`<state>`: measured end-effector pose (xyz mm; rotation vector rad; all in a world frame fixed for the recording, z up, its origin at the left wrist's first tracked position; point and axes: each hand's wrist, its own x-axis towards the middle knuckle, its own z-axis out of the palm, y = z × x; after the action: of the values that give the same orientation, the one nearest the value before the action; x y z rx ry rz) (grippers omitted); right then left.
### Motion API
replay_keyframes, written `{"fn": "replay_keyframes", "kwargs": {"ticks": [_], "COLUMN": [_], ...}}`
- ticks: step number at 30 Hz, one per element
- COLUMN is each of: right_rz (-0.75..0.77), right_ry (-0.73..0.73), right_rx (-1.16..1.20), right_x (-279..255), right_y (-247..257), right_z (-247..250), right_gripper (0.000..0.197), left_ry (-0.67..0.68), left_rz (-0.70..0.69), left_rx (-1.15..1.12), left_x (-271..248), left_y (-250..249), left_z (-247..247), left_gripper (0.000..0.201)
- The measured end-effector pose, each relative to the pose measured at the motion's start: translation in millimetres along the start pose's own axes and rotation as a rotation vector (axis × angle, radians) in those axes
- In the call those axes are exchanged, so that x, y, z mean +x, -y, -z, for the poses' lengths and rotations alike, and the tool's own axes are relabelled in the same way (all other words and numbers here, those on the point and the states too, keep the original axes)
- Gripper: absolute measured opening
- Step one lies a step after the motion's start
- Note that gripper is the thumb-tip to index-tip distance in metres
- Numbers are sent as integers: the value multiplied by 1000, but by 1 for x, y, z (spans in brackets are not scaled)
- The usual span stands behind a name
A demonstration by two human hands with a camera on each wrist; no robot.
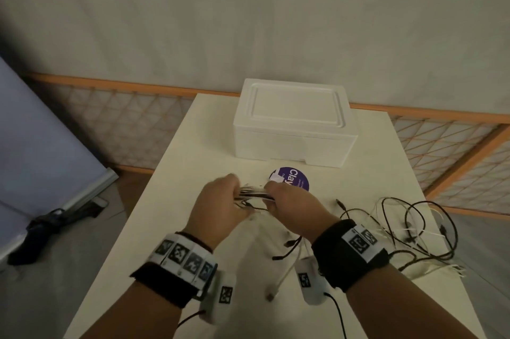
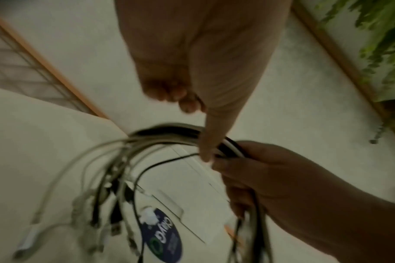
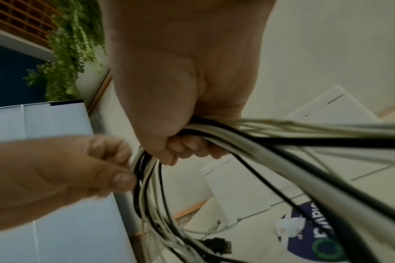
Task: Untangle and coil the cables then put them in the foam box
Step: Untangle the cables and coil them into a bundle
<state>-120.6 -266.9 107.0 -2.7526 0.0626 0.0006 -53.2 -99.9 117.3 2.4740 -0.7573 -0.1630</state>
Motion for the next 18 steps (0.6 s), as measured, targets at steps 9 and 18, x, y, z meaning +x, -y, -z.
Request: {"fn": "replay_keyframes", "kwargs": {"ticks": [9, 18], "right_rz": [-102, -504], "right_ry": [-83, -160], "right_rx": [165, -153], "right_x": [-4, -91], "right_y": [0, -110], "right_z": [6, -14], "right_gripper": [25, 12], "left_ry": [95, -161], "left_rz": [-210, 10], "left_rx": [287, 130], "left_x": [32, 72], "left_y": [-33, 1], "left_z": [-4, 60], "left_gripper": [13, 23]}}
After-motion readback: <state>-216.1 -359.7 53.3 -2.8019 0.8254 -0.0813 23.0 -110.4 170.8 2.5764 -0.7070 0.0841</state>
